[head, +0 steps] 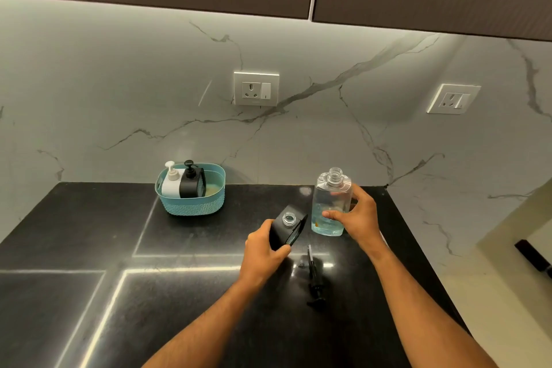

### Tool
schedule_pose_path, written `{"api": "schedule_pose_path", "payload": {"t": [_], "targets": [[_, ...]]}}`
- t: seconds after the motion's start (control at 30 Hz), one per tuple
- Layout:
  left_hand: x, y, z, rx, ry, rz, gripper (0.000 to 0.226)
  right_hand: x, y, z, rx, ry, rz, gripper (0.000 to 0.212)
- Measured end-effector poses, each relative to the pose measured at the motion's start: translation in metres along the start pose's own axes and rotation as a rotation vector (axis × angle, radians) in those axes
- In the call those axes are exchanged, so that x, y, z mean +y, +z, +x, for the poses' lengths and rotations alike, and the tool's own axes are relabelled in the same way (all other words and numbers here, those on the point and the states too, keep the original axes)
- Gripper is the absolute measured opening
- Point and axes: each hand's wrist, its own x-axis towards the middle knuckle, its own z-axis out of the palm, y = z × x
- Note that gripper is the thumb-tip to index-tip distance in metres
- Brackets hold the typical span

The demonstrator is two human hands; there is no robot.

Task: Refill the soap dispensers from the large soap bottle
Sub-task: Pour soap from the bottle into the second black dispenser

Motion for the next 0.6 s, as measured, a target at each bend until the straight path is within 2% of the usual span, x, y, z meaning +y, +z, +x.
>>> {"api": "schedule_pose_path", "payload": {"t": [0.23, 0.6], "targets": [[-0.018, -0.006, 0.017, -0.11, 0.033, -0.085, 0.04, 0.02, -0.002, 0.031, 0.012, 0.085, 0.067, 0.07], [-0.033, -0.015, 0.05, -0.216, -0.055, -0.135, 0.041, 0.053, 0.013, 0.077, 0.017, 0.188, 0.037, 0.067]]}}
